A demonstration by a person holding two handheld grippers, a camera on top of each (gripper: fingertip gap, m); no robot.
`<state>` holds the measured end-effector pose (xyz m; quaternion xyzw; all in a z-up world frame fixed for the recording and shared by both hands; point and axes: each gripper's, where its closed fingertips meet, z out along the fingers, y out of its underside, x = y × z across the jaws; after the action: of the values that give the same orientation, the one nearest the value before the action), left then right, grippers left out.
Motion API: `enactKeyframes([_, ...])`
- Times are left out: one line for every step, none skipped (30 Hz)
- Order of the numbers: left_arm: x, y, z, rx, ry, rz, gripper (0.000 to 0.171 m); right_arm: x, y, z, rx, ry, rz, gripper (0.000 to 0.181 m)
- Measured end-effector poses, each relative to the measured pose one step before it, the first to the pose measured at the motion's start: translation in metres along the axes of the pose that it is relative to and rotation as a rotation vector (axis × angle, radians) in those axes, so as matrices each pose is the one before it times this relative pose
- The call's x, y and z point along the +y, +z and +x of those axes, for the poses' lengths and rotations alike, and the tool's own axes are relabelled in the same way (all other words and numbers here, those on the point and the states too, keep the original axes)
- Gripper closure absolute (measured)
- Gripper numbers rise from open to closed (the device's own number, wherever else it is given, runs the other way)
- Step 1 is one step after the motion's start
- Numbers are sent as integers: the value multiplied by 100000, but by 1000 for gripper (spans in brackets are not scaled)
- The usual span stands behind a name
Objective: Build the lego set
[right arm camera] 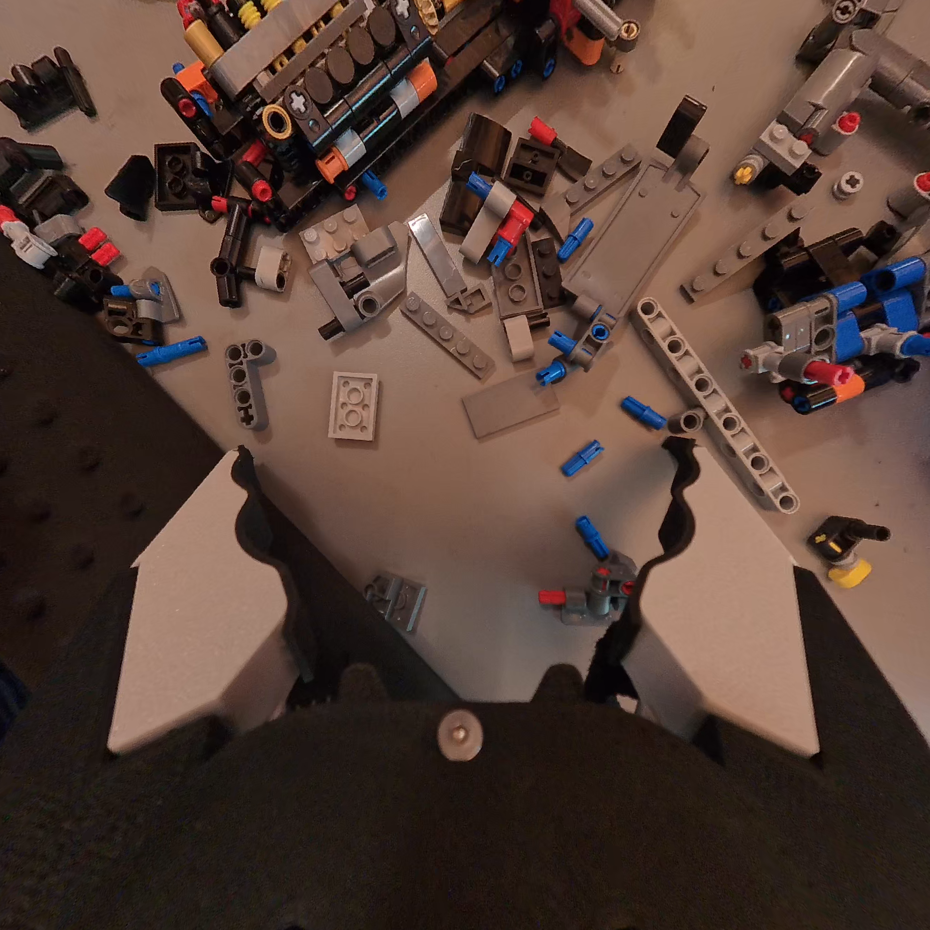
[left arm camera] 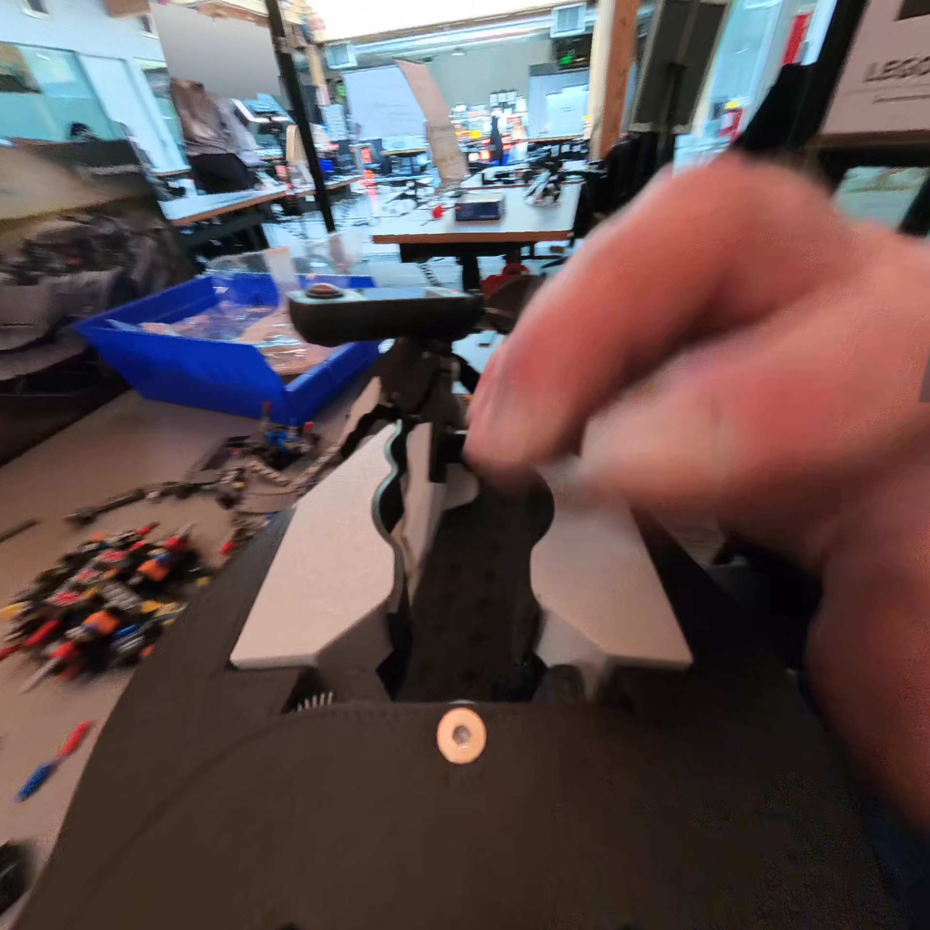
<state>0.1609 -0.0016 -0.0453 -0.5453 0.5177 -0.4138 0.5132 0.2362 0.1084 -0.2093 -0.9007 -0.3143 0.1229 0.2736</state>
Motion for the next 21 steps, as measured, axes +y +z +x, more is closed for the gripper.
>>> enactKeyframes([-13, -665, -1178, -5075, 1593, -1407, 126, 4, -4, 8, 0, 2, 5, 26])
enactKeyframes([64, -748, -1116, -4109, 1264, -1558, 127, -1, 1, -1, -4, 2, 10, 26])
enactKeyframes([20, -790, -1098, -3730, 916, -972, 126, 1, 0, 0, 2, -1, -5, 26])
enactKeyframes([74, -773, -1136, -3968, 797, -918, 120, 1, 0, 1, 4, -2, -6, 26])
enactKeyframes([149, -676, -935, -2648, 716, -989, 114, -1, 0, 0, -1, 0, 4, 26])
enactKeyframes([263, -533, -937, -2572, -422, -1460, 105, 0, 0, 0, 2, -1, -1, 26])
enactKeyframes([462, -368, -1009, -2849, -1413, -2356, 93, -1, 0, 0, -1, 0, 4, 26])
enactKeyframes([482, -269, -826, -1988, -1059, -1812, 90, -5, 4, -8, 1, 0, 2, 26])
enactKeyframes([352, -189, -614, -909, -1063, -574, 87, 0, 0, 1, 2, -3, -1, 26])
enactKeyframes([370, -86, -461, -298, -1304, -575, 86, -3, 13, 2, -6, -31, 64, 26])
enactKeyframes([433, 82, -310, 545, -1611, -1135, 84, -14, 6, 1, -49, -9, 137, 26])
enactKeyframes([443, 222, -55, 1843, -2135, -1466, 82, -2, -24, -7, -114, 84, 6, 26])
enactKeyframes([414, 276, -41, 1374, -1789, -1278, 80, -4, 4, -1, -154, -112, -61, 26])
enactKeyframes([414, 237, -220, -360, -558, -1354, 79, 1, 4, 9, -232, -339, -230, 26])
enactKeyframes([406, 174, -349, -1408, 471, -1583, 78, 1, 6, 11, -182, -284, -315, 26])
enactKeyframes([374, 107, -365, -1540, 844, -1539, 78, 9, 15, 3, 135, -123, -299, 26])
enactKeyframes([259, 45, -337, -1258, 650, -821, 78, 7, 34, 11, 49, -372, -542, 26])
enactKeyframes([222, -31, -375, -1274, 164, -679, 78, -21, 37, 15, -68, -364, -442, 26])
enactKeyframes([244, -71, -379, -1130, -87, -978, 78, -37, 35, -22, 241, 170, 164, 26])
enactKeyframes([156, -146, -376, -913, 130, -434, 79, -62, 65, -45, 278, 233, 190, 26])
enactKeyframes([100, -207, -410, -1028, 27, -6, 80, -45, 57, -30, -29, -314, -486, 25])
